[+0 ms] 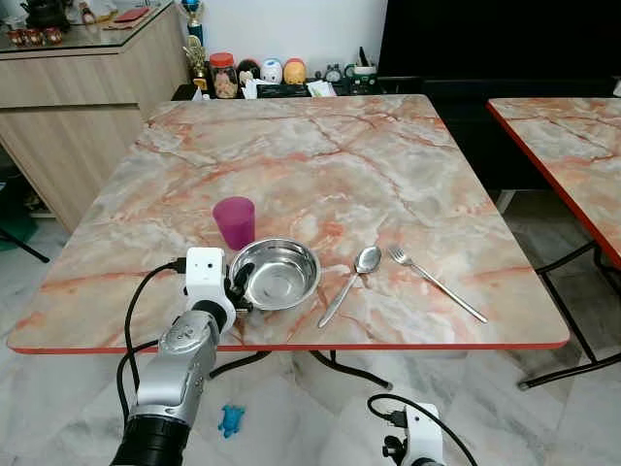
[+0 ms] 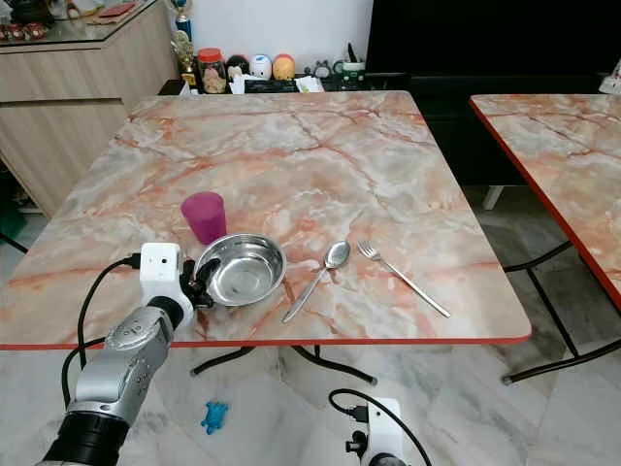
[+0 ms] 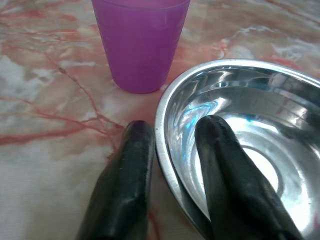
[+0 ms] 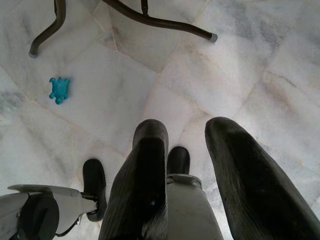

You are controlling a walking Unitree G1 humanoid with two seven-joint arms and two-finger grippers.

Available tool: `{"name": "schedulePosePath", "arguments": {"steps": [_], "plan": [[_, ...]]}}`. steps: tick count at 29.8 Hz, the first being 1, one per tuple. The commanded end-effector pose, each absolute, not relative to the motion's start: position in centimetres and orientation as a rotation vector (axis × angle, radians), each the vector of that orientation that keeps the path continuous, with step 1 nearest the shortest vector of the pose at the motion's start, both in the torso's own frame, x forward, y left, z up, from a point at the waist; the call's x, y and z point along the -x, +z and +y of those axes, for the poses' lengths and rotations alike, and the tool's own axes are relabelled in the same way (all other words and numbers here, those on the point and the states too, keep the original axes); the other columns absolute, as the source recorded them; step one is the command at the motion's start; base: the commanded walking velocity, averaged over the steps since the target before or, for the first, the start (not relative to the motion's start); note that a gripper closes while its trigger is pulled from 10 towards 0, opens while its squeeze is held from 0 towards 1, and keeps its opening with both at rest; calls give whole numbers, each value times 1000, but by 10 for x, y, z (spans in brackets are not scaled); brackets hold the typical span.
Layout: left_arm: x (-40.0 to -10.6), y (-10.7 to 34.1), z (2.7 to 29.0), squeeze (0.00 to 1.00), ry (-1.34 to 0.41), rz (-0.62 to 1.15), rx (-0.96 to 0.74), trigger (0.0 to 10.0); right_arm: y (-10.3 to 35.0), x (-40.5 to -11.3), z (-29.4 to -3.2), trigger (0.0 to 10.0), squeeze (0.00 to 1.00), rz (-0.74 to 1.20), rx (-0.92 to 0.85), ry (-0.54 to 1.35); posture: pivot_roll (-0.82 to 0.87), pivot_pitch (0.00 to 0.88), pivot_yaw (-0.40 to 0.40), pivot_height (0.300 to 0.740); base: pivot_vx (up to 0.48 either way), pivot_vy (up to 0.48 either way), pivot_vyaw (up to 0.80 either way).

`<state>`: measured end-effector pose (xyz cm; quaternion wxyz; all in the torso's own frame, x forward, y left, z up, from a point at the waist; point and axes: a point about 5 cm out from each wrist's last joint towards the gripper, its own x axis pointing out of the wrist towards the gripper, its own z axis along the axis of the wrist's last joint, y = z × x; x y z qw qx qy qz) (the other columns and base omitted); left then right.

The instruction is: Setting the table

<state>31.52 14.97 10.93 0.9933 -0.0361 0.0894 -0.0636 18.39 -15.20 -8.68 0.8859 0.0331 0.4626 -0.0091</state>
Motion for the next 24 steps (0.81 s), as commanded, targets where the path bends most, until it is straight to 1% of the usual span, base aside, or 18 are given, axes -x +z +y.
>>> {"name": "schedulePosePath", "arguments": {"steps": [1, 19, 24], "plan": [[-317, 111, 148, 0, -142, 184, 40, 0, -86, -186, -151, 10000, 0, 960, -72, -19, 101, 0, 6, 740, 0, 0, 0], [-316, 108, 146, 0, -157, 194, -29, 0, -86, -185, -151, 10000, 0, 962, -71, -16, 102, 0, 7, 740, 0, 0, 0], [-316, 110, 145, 0, -175, 179, -71, 0, -86, -185, -151, 10000, 0, 964, -67, -14, 102, 1, 6, 740, 0, 0, 0]]}}
